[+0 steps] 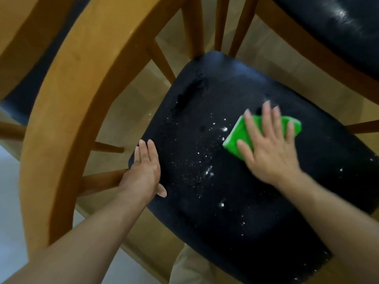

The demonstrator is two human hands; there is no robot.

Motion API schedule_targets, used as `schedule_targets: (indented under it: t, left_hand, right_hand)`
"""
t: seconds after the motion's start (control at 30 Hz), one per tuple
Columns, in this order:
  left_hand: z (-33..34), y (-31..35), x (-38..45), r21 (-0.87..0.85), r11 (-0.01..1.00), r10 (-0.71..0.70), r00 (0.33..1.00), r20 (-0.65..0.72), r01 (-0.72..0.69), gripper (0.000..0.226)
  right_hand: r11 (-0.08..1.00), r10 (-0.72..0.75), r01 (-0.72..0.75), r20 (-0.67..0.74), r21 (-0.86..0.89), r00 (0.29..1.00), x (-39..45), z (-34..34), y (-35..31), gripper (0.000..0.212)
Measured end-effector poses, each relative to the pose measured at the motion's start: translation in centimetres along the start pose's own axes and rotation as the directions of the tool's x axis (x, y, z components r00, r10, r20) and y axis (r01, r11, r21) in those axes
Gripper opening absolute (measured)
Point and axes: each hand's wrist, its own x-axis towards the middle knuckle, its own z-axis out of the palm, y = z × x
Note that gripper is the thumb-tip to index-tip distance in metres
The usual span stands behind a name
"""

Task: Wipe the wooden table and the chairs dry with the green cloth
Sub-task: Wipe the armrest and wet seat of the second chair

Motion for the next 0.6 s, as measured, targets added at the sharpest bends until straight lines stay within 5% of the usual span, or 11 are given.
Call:
schedule_targets:
  t: [0.2, 0.33, 0.47, 0.6]
  left_hand:
    - [-0.1, 0.0, 0.7, -0.052, 0.999, -0.013, 1.000, -0.011, 0.012, 0.163]
    - [-0.5, 0.2, 0.9, -0.099, 0.995, -0.005, 0.999, 0.035, 0.008, 0.157]
    - [0.1, -0.1, 0.7, -0.123, 0.992, 0.021, 1.000, 0.005, -0.020, 0.150]
    - [0.5, -0.8, 0.9, -0.240, 0.966, 0.088, 0.995, -0.046, -0.097, 0.155]
  right_hand:
    - [0.964, 0.252, -0.255, 0.046, 0.082, 0.967, 3.2, -1.2, -3.0, 0.079]
    - [0.994, -0.107, 0.106, 0.070, 0.026, 0.992, -5.5, 2.1, -9.2, 0.076]
    - [0.881, -0.471, 0.473, 0.143, 0.024, 0.870, -9.1, 3.9, -8.7, 0.068]
    - [0.976, -0.215, 0.215, 0.001, -0.035, 0.977, -1.8, 1.5, -4.9, 0.065]
